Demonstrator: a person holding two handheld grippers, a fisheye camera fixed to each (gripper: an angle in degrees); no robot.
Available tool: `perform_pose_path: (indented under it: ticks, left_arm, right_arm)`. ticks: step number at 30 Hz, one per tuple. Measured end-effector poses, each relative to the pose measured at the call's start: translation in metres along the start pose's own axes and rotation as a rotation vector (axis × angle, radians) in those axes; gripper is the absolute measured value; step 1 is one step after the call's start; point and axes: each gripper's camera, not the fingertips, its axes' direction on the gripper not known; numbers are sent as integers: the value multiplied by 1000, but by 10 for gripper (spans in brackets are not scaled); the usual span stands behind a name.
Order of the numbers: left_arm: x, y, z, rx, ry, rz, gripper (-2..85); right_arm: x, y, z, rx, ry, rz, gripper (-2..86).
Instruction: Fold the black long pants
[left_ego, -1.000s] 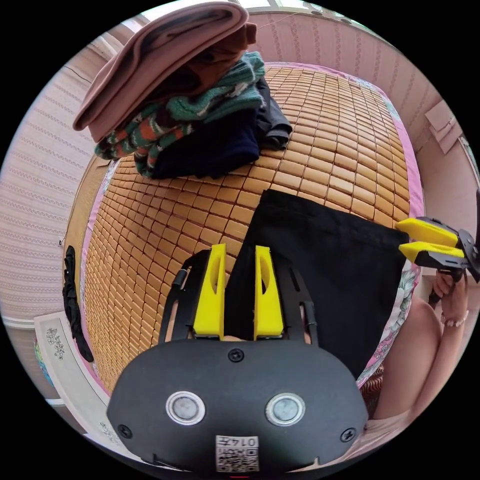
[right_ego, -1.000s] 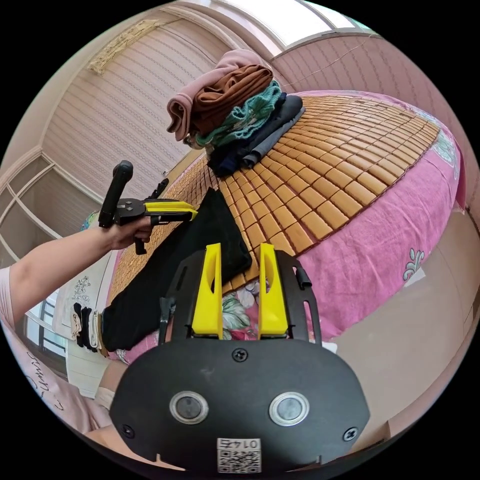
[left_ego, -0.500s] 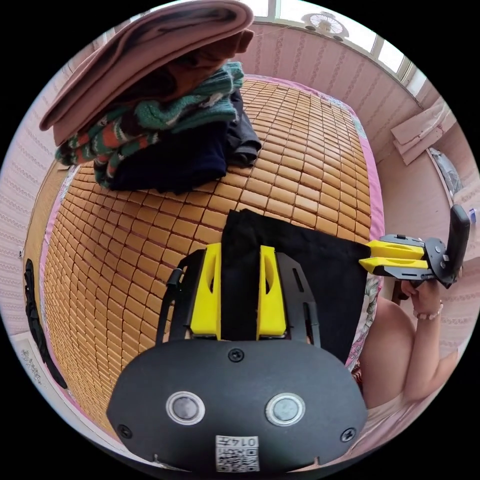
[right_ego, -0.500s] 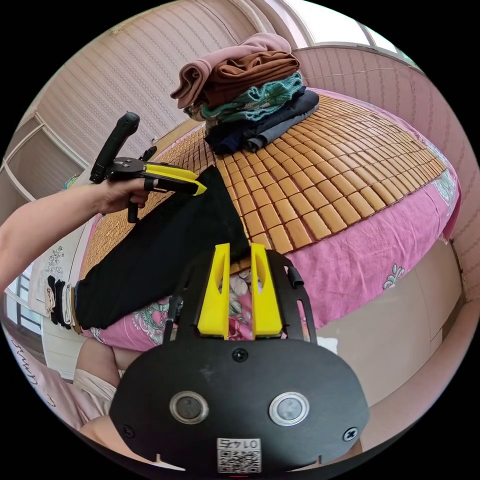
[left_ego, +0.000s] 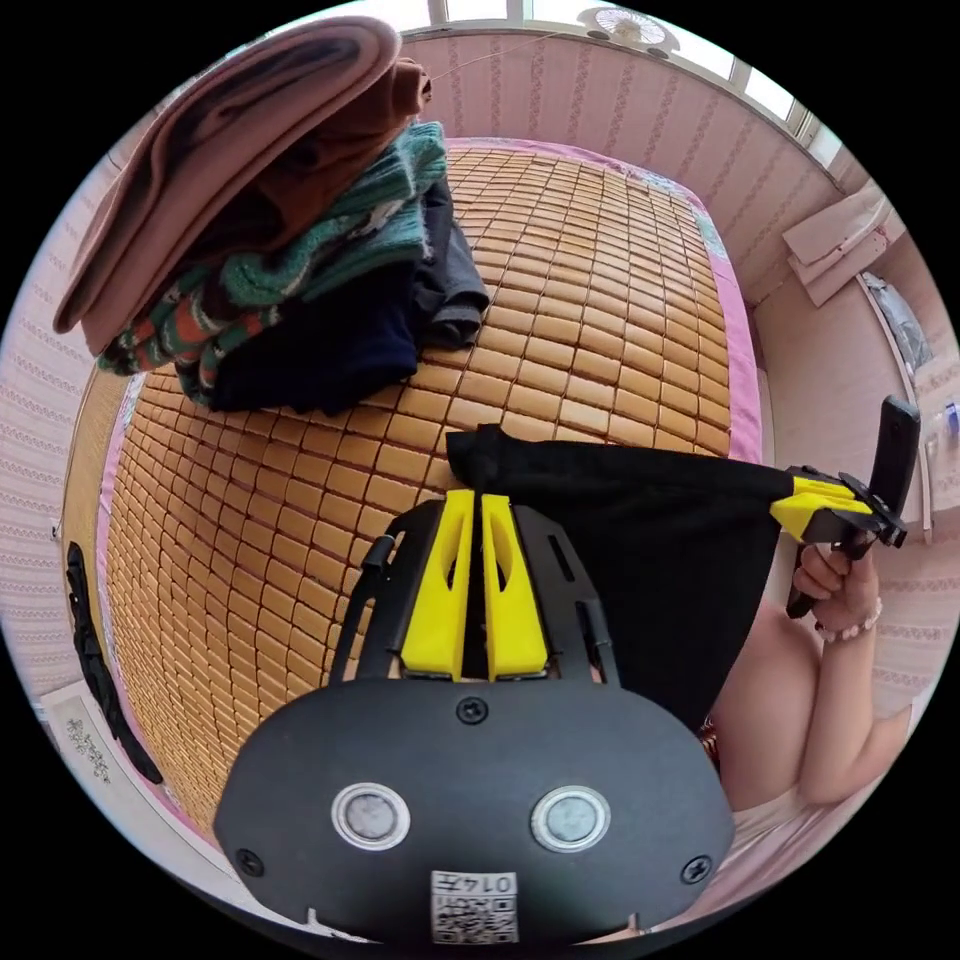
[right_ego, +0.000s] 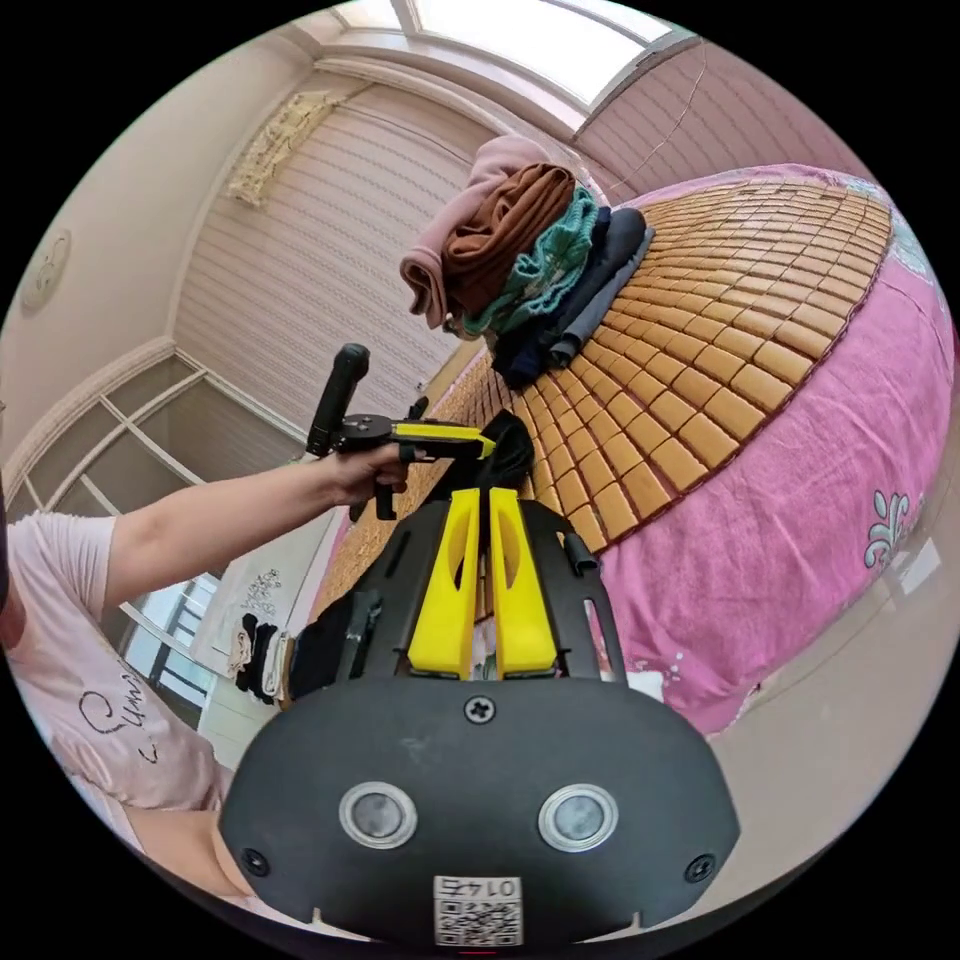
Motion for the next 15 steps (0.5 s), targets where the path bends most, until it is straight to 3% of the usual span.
perform_pose_path:
  ticks: [11,15]
  left_arm:
    - [48,-4,-86,251,182,122,-10]
    - [52,42,-148,360,185,188,-10]
  right_arm:
    - [5,41,-79,563,-411,-69,8]
    - [-29,48,-83,600,-435,-184,9]
